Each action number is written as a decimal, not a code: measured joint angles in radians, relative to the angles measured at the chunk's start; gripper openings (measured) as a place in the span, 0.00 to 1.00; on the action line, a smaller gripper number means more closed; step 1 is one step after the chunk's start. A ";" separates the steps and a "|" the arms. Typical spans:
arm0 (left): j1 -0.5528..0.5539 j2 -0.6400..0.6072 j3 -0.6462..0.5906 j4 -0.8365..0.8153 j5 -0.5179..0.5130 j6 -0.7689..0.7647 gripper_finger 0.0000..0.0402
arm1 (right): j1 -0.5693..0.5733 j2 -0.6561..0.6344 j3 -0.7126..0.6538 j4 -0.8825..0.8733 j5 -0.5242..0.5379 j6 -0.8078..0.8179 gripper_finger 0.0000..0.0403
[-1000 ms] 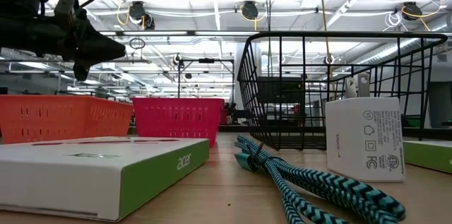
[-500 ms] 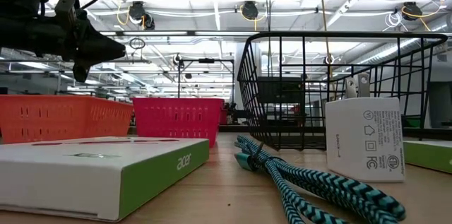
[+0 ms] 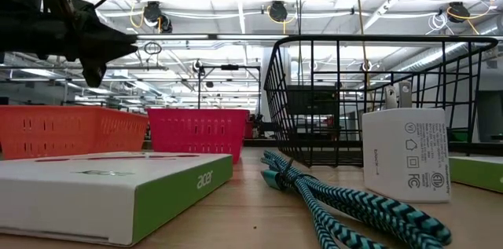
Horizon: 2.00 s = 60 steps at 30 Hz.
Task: Pick and place items into bin
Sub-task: Put the blue charger cable into the orange bin
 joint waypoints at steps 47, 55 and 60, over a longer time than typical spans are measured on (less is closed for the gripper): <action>0.000 0.000 0.000 -0.002 -0.043 0.004 0.19 | -0.125 0.130 0.004 -0.060 -0.182 0.054 0.28; 0.000 0.000 0.000 -0.002 -0.043 0.003 0.19 | -0.165 0.254 0.219 -0.307 -0.198 0.112 0.28; 0.000 0.000 0.000 -0.002 -0.043 0.003 0.19 | -0.165 0.348 0.378 -0.409 -0.254 0.108 0.28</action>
